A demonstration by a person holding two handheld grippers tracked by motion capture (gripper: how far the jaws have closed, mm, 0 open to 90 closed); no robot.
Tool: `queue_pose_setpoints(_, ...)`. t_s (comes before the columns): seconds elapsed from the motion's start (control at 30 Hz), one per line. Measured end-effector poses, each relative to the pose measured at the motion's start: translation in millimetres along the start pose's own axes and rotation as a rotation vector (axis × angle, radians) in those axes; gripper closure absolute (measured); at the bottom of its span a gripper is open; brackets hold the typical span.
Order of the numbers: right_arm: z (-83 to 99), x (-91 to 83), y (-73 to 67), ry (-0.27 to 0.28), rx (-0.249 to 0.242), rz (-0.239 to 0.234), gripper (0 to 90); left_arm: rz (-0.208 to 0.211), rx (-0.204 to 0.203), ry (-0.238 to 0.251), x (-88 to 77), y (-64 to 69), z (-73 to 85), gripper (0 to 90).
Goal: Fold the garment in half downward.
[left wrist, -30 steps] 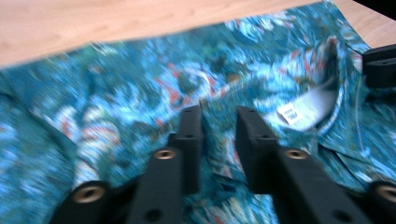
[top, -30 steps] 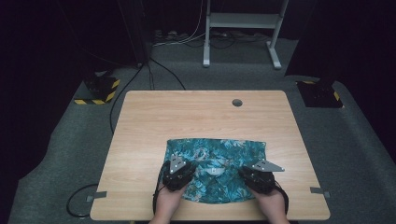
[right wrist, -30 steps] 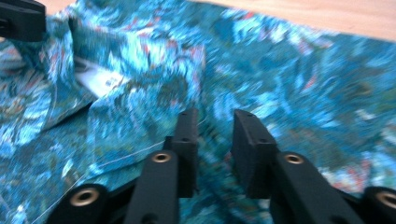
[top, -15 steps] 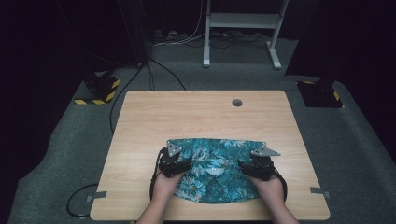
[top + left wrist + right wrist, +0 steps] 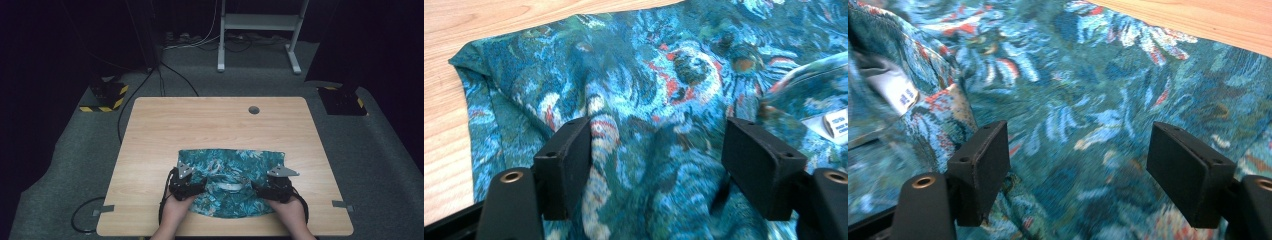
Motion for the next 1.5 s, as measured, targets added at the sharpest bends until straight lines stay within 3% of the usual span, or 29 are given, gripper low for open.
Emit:
queue_pose_setpoints(0.27, 13.9, -10.4, -9.6, -0.009, -0.015, -0.034, 19.4, 0.015, 0.0, 0.001, -12.8, 3.9, 9.4, 23.7)
queue_pose_setpoints(0.63, 33.4, -15.8, -17.3, -0.048, -0.034, -0.041, 12.6, 0.005, 0.006, -0.022, -22.1, 6.0, 30.2, 18.6)
queue_pose_setpoints(0.87, 43.7, -21.2, -17.1, -0.058, -0.042, -0.044, 10.7, 0.008, 0.012, -0.009, -27.2, 9.2, 33.1, 17.1)
queue_pose_setpoints(1.13, 26.9, -27.0, -8.6, -0.003, -0.012, -0.031, 10.6, 0.0, 0.008, 0.049, -30.0, 8.1, 6.1, 16.2)
queue_pose_setpoints(1.27, 11.3, -18.5, -8.1, 0.012, -0.002, -0.025, 10.0, 0.001, 0.027, 0.032, -12.6, 14.7, -8.1, 15.7)
queue_pose_setpoints(1.4, 5.2, -9.9, -12.8, 0.004, -0.011, -0.033, 9.8, 0.001, 0.046, 0.011, -3.0, 20.2, -7.5, 15.4)
queue_pose_setpoints(1.47, 4.1, -3.7, -18.7, -0.015, -0.027, -0.044, 9.4, 0.003, 0.049, 0.005, -2.4, 22.3, -2.0, 15.4)
queue_pose_setpoints(1.5, 7.9, -1.6, -24.1, -0.032, -0.058, -0.047, 9.4, -0.002, 0.056, -0.008, -4.3, 22.7, 4.6, 15.4)
Point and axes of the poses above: each handheld gripper's, and its own axes: x roughly forward along the jaws, z roughly out of its underside, y roughly to its right, the point moved 3 cm from there along x, roughly forward along the jaws, and after that the axes turned 2 degrees about -y, right-handed, at the moved point
